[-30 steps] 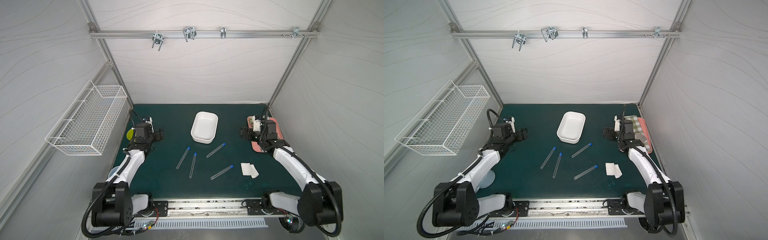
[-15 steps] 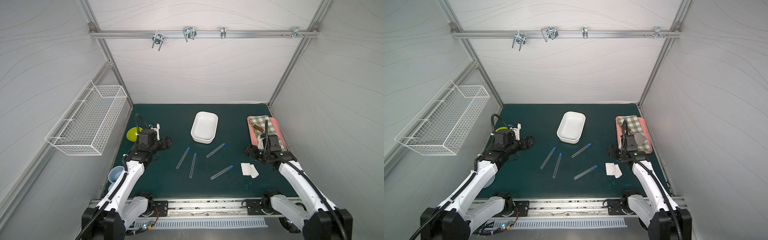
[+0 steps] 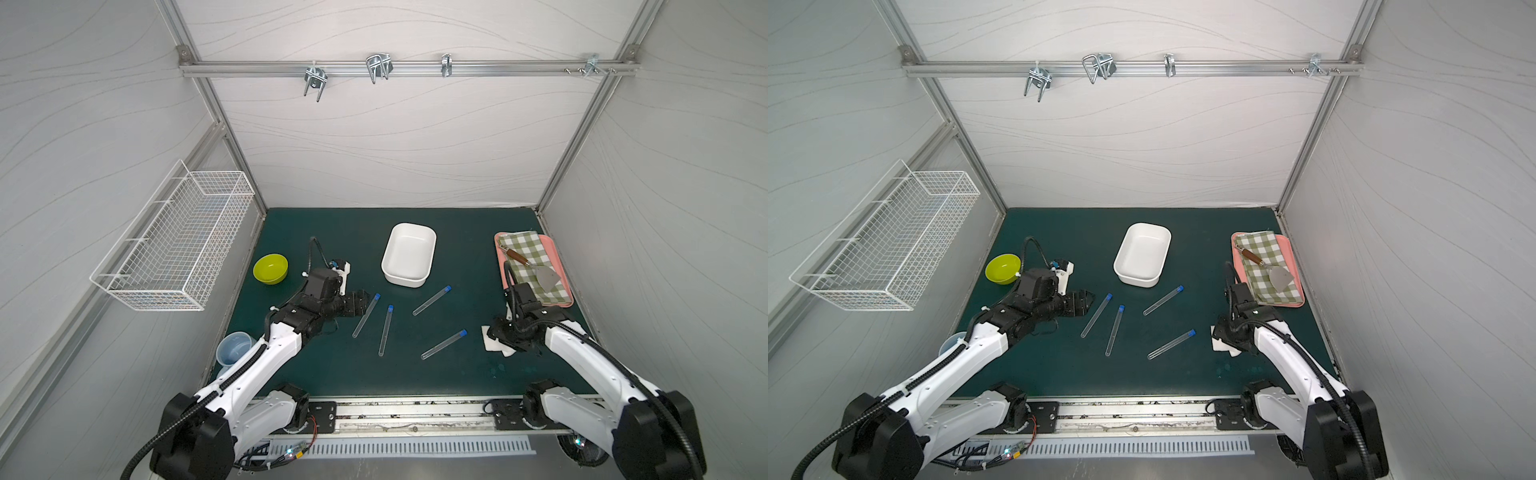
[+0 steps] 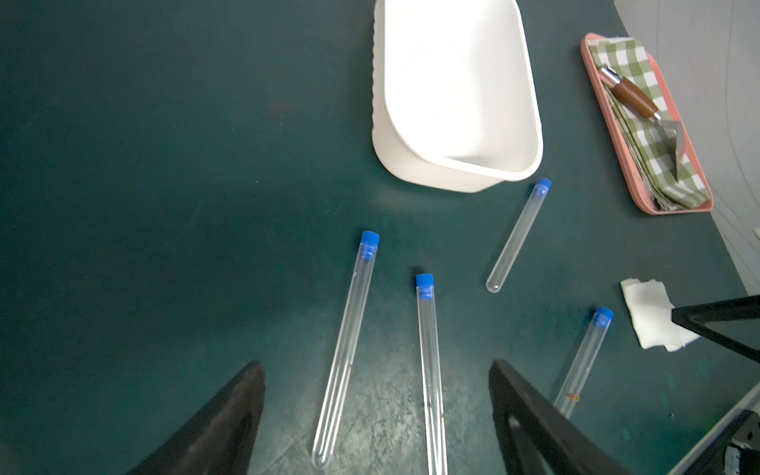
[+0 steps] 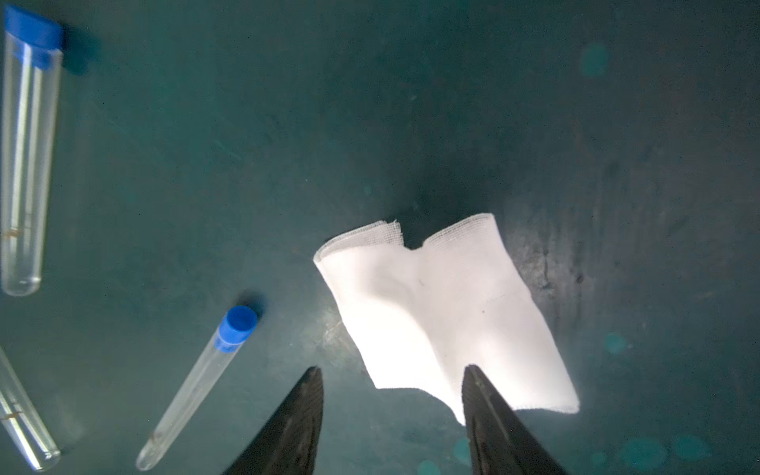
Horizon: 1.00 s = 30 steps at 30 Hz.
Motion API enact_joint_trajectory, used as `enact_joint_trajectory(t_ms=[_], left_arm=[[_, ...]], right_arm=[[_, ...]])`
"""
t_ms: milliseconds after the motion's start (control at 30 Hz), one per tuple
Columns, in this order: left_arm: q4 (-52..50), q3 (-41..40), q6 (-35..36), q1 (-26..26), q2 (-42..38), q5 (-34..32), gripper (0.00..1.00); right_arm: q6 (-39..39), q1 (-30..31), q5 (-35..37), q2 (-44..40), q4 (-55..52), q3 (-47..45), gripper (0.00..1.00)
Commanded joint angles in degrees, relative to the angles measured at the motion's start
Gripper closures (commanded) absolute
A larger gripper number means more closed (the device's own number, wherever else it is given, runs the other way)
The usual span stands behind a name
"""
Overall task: Wipe the exteriors of test tubes
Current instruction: Pick up the cleaning item at the center of the board.
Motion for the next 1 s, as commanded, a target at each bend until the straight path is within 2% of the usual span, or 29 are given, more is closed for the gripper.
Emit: enact_joint_trajectory(t_ms=[0,67,267,367,500,800,967], left_arm=[[2.3,-0.1,-2.1,-1.8,0.9,-0.4,0.14],[2.6,-0.3,-2.6,-2.4,1.3,-0.5,0.13],[2.8,0.1,-2.5,-4.1,2.3,-0.6,0.13],[3.1,0.1,-2.3,-4.8,2.7,-0.8,0.13],[3.0,0.3,-2.3,-5.5,3.2,-0.9,0.13],[3.5,0.2,-2.4,-7.2,4.3,-1.2,0.12],[3.7,0.1,-2.7,-8.4,4.8,-1.7,0.12]], right_arm=[[3.4,5.6,6.4,1.4,-2.6,2.3,0.46],[3.9,7.6,7.8,2.4,-2.6,2.6,0.46],[3.6,7.7,7.9,7.2,0.7,2.2,0.51],[3.1,7.7,7.9,9.5,2.1,2.4,0.58],[2.6,7.7,7.9,12.2,3.8,1.9,0.71],[1.9,8.0,6.9,17.1,5.7,2.4,0.72],[2.0,9.5,7.8,19.0,5.4,3.2,0.83]])
